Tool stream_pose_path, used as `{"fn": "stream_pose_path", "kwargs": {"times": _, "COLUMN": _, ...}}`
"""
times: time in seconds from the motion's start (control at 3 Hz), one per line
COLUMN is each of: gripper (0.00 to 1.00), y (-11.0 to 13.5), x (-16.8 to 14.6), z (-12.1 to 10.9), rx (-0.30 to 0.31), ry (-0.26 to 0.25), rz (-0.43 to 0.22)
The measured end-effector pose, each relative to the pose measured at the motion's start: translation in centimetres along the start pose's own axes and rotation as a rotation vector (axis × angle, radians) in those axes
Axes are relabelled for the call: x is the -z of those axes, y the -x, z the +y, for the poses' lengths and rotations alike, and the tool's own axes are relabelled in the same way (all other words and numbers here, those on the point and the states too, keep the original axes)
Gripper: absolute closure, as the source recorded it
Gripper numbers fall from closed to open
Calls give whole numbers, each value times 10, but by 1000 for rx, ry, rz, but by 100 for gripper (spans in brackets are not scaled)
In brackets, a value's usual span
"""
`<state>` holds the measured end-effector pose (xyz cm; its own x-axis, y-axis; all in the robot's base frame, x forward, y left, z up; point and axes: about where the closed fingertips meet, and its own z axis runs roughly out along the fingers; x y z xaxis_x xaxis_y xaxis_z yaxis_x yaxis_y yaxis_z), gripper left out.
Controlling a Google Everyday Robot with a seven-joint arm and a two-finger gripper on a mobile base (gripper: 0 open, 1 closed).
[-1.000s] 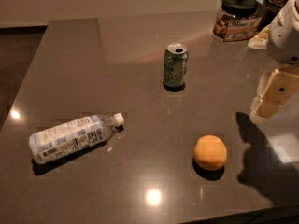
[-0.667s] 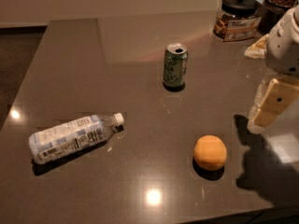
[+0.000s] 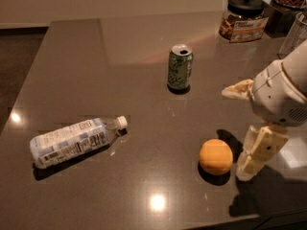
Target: Pick orange
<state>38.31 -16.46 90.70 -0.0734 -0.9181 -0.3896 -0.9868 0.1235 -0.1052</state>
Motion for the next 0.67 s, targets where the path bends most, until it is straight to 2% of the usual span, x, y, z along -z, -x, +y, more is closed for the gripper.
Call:
{"fn": "stream_pose_path", "kwargs": {"times": 0.33, "gripper": 0, "y": 12, "x": -17, "z": 19, "rx": 49, "ry": 51, "rz": -64}}
{"fn": "stream_pose_path", "kwargs": {"times": 0.67, "gripper": 0, "y": 26, "x": -35, "z": 35, "rx": 97, "ry": 80, "rz": -102}}
